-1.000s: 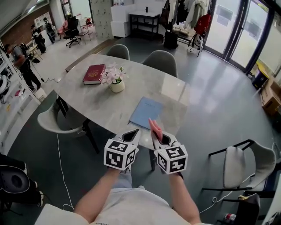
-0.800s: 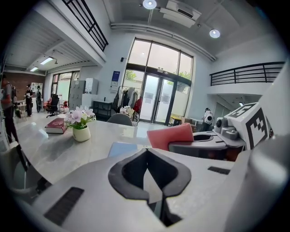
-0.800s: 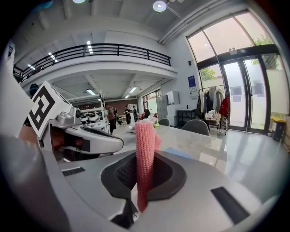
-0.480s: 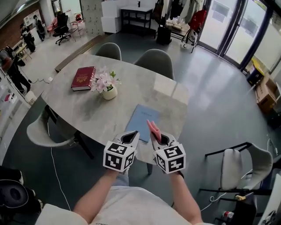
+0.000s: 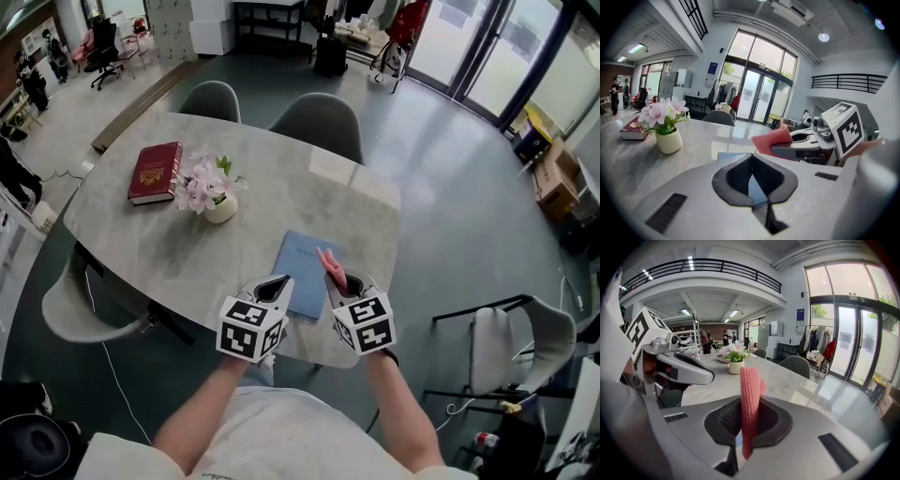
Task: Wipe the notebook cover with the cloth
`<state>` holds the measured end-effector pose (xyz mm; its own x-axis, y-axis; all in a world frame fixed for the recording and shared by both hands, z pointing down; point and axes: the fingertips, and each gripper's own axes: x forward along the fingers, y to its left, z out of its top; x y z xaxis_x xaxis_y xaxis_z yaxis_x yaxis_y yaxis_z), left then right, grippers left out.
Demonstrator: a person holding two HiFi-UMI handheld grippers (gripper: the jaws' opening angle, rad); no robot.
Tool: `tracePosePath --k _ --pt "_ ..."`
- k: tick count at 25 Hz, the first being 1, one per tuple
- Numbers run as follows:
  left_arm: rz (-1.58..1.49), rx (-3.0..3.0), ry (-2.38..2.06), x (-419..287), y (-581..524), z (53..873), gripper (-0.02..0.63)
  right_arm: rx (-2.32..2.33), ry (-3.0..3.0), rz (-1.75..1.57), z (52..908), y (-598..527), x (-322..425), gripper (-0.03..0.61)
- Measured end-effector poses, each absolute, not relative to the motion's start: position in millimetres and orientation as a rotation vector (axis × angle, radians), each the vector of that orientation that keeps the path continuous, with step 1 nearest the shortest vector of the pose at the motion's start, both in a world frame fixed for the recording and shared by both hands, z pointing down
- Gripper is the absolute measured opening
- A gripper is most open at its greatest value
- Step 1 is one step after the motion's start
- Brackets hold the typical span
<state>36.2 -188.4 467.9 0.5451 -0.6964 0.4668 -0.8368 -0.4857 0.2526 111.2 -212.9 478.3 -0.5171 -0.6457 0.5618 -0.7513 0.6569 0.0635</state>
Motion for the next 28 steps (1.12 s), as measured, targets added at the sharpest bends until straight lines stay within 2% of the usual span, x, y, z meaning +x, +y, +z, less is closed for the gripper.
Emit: tracePosePath --k 12,28 --pt "0.459 2.328 -1.182 16 -246 492 0.008 0.924 -2.085 0.046 534 -290 109 0.014" --pt "0.501 2.347 -1.031 14 -266 519 0.008 0.811 -1.942 0.054 588 -319 94 0.014"
